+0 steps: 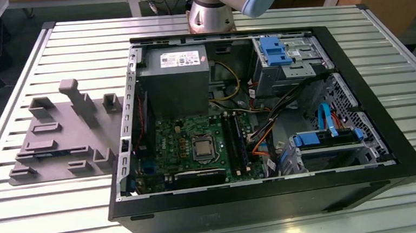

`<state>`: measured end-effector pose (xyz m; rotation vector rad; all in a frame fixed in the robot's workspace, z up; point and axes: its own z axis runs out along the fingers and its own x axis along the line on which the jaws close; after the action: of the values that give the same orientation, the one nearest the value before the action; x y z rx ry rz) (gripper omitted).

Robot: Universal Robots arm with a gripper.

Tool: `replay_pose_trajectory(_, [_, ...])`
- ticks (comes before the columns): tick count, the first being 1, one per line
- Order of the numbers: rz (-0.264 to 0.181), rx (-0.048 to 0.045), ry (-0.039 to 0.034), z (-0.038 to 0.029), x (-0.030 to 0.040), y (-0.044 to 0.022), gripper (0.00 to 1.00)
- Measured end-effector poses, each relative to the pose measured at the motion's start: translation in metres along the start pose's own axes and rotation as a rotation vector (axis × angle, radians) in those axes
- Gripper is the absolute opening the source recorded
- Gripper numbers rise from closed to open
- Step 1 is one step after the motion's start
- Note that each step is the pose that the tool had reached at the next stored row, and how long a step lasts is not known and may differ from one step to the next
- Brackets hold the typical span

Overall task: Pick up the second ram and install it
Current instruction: 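Pick up the second ram and move it above second insertion slot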

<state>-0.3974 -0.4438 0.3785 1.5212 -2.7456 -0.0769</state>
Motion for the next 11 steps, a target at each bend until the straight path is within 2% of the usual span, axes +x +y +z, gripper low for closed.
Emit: replay_pose_trajectory(11, [-0.2, -0.0044, 0.0087, 0.0009, 0.0, 0.0, 0.11])
